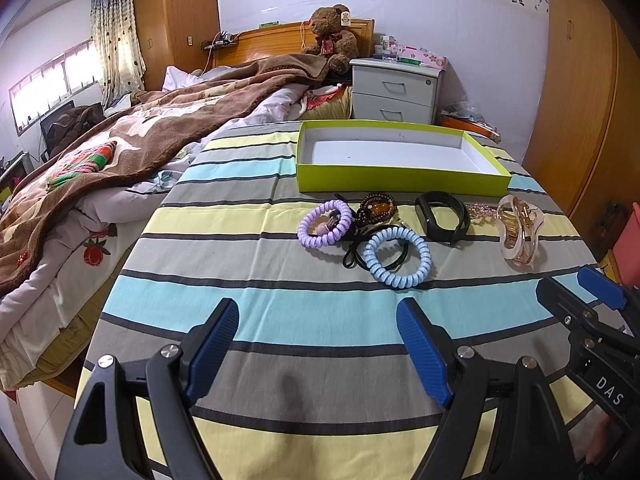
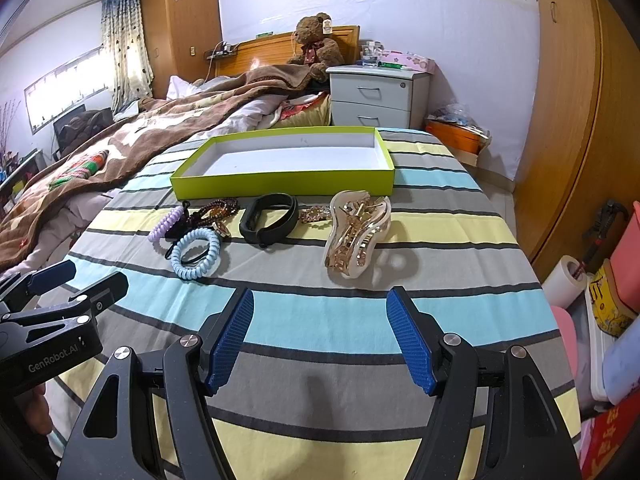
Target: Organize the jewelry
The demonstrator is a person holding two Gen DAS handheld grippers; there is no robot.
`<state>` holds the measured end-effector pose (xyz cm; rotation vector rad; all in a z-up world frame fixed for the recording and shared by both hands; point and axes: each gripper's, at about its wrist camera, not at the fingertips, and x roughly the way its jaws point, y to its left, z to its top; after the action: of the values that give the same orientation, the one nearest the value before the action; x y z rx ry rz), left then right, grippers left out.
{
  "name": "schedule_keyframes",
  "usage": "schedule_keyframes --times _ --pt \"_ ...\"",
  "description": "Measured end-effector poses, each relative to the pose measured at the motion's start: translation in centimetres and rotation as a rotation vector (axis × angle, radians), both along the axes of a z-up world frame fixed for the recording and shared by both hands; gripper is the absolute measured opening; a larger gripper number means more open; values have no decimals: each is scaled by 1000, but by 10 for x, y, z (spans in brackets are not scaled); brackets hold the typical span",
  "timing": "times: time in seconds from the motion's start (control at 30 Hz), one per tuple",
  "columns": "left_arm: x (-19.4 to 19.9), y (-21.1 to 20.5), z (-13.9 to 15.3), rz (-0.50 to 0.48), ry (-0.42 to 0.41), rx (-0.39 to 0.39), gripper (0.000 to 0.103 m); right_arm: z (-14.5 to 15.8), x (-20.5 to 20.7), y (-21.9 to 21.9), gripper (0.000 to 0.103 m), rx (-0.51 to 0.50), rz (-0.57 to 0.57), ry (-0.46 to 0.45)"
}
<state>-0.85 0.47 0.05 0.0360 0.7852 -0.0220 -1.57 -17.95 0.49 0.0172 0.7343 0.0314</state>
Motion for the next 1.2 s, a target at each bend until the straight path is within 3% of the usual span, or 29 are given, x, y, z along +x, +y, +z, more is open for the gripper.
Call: schedule_keyframes --times 1.2 --pt "12 1 -2 -3 32 -2 83 -1 10 -7 69 -6 -18 25"
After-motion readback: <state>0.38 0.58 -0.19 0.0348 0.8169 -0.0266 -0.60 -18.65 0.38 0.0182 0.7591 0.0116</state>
